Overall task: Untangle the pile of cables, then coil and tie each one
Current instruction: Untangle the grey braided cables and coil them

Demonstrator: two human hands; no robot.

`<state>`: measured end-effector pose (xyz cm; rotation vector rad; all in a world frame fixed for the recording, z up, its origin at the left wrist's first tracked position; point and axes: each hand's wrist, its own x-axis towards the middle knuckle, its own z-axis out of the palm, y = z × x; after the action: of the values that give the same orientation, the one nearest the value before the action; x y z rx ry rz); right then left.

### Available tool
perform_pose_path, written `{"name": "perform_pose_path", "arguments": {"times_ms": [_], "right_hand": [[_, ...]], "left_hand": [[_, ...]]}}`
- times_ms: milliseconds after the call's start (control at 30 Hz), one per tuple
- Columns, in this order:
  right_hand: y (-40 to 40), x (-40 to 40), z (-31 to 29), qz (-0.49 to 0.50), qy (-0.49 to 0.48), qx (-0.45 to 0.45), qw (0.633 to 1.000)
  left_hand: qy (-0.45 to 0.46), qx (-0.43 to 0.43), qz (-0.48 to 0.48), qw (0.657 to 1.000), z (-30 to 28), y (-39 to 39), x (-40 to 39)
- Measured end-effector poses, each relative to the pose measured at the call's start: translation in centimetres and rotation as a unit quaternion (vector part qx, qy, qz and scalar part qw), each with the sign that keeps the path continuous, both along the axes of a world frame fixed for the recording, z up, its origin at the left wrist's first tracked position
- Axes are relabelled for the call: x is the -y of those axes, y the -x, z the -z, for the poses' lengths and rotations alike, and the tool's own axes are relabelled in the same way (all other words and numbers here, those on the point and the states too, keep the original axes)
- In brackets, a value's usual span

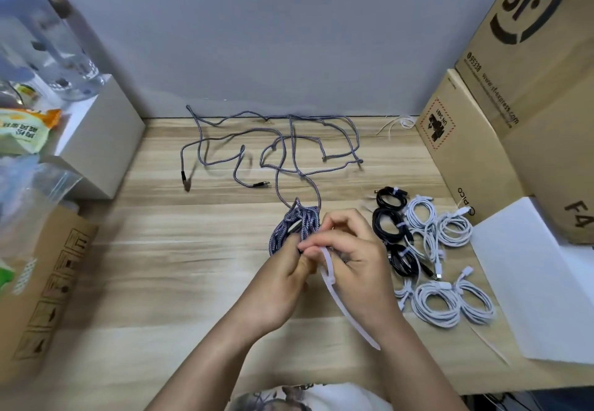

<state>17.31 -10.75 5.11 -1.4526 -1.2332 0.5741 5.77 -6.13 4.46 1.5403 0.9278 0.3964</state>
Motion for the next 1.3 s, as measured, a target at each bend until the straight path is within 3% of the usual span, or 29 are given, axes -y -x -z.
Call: {"name": "perform_pose_path", "arguments": {"times_ms": [133, 300, 400, 467, 533, 633, 767, 867, 1133, 1300], "right_hand": [[0.2, 0.7, 0.1, -0.006, -0.05, -0.022, 0.999], [-0.1, 1.5, -0.9, -0.016, -0.008, -0.275, 0.961], [-0.7, 1.7, -1.7, -0.002, 0.004, -0.402, 0.915], [-0.8, 2.0, -2.0, 0.0, 0.029, -0.453, 0.891], [-0.9, 2.1, -1.9, 0.029, 0.068, -0.448, 0.891], [-0.8, 2.0, -2.1, 0.063, 0.095, -0.379, 0.918], [-0.3, 2.0, -2.2, 0.1, 0.122, -0.233, 0.96], [0.2, 2.0, -2.7, 0.132, 0.123, -0.206, 0.962], [-0.2, 2.1, -3.4, 0.03, 0.181, -0.339, 0.923], [-0.4, 2.9, -3.0, -0.067, 0.193, -0.457, 0.866]], "left_hand": [[0.016, 0.03, 0.009, 0.999, -1.1, -0.2, 0.7], [0.035, 0.096, 0.003, 0.995, -1.4, 0.2, 0.5], [0.138, 0.182, -0.018, 0.973, -1.6, 0.6, 0.3], [0.235, 0.273, -0.011, 0.933, -1.6, 1.1, -0.1], [0.286, 0.326, 0.013, 0.901, -1.7, 1.4, -0.5], [0.306, 0.347, 0.033, 0.886, -1.8, 1.5, -0.6], [0.269, 0.326, 0.04, 0.905, -2.0, 1.1, -0.1], [0.203, 0.292, 0.038, 0.934, -2.2, 0.8, 0.3], [0.145, 0.257, 0.07, 0.953, -2.9, 1.2, 0.2], [0.084, 0.204, 0.051, 0.974, -3.3, 1.7, -0.2]]}}
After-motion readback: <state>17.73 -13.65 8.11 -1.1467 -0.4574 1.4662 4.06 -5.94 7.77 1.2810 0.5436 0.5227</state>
